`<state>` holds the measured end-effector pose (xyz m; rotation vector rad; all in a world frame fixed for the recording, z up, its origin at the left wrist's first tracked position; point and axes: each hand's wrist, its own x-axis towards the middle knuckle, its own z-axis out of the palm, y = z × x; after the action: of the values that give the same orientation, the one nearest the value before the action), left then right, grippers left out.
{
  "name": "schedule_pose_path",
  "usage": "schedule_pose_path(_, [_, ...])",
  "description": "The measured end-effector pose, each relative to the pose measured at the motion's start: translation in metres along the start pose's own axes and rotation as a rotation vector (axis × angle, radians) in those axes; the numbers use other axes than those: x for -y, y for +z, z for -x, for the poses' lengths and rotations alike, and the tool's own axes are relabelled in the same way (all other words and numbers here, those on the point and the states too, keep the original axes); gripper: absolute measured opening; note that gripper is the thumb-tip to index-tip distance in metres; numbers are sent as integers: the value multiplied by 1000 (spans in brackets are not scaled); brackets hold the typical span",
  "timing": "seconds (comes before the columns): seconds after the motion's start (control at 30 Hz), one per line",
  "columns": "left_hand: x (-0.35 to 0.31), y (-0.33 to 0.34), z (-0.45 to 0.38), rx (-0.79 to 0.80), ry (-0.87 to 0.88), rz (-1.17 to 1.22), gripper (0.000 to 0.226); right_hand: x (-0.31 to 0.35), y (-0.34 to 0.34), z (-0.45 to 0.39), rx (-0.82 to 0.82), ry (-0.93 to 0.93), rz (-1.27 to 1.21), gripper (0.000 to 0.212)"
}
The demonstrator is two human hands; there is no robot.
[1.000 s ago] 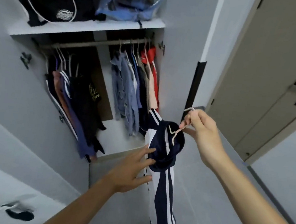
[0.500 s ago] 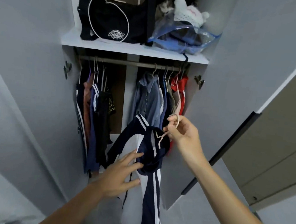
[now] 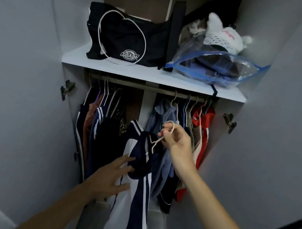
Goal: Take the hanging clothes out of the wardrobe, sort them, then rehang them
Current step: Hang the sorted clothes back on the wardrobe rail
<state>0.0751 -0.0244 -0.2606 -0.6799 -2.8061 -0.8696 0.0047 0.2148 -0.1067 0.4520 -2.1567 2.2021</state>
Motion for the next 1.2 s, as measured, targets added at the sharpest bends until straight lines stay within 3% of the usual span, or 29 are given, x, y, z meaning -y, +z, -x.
schedule_pose_path(0.17, [27,0,-63,4,-70,-23,63,-13,-6,-72,18,-13,-11,16])
schedule_pose_path(0.47, [113,3,-175,12,-33,-19,58,-67,-3,-198,-61,-134,71,25])
schedule_pose_path(0.63, [166,11,-236,-30,-8,-76,55,-112,3,-276,-180,-124,79,23])
schedule_pose_path(0.8, [212,21,-290,-59,-1,-66,48,-141,10,-332,-289,-259,245,21])
schedule_pose_path(1.03, [255,26,-329,-33,2,-60,67,-181,5,-372,-409,-329,503,10])
schedule_pose_path(1.2, [270,42,-344,37,-10,-37,53,-190,9,-369,-411,-484,817,28])
